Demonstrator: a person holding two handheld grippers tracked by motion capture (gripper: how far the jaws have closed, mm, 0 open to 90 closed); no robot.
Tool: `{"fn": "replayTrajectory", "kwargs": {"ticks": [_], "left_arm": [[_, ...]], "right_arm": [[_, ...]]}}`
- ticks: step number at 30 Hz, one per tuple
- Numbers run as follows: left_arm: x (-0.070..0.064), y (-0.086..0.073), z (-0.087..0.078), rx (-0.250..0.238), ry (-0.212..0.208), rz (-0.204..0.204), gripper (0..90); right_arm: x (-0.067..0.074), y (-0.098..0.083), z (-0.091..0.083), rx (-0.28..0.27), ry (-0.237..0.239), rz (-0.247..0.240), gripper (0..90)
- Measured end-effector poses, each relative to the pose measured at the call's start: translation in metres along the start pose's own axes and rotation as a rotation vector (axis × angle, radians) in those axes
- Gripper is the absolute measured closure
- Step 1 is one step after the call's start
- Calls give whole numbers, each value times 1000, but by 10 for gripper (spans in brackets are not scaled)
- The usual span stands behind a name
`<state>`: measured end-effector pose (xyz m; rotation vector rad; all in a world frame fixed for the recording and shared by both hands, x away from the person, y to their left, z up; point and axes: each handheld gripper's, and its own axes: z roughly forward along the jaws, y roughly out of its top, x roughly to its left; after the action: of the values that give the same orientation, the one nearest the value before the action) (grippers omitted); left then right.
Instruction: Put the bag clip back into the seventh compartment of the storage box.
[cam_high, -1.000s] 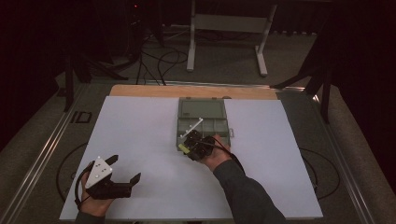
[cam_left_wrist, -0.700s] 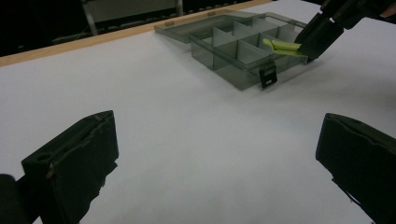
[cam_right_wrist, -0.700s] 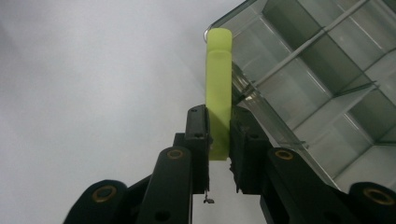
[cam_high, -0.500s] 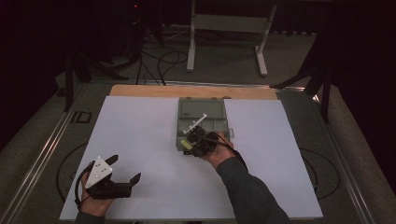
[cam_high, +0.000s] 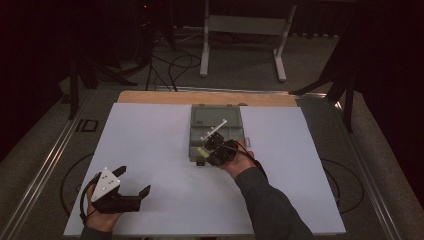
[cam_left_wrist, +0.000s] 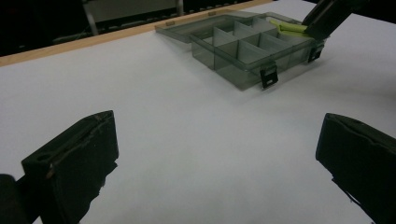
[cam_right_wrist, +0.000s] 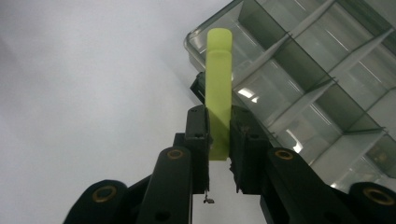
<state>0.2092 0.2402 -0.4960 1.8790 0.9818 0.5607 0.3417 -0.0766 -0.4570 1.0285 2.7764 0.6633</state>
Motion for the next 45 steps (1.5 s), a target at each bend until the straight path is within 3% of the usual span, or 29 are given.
{"fn": "replayTrajectory", "kwargs": {"ticks": [14, 37, 45], "left_arm": [[0, 0, 1, 1, -1, 0, 0], [0, 0, 0, -1, 1, 1, 0], [-1, 0, 1, 1, 0, 3, 0]], "right_arm": [[-10, 2, -12, -16, -33, 37, 779], [-24, -1, -14, -15, -61, 96, 779], [-32, -3, -14, -8, -75, 136, 779]]}}
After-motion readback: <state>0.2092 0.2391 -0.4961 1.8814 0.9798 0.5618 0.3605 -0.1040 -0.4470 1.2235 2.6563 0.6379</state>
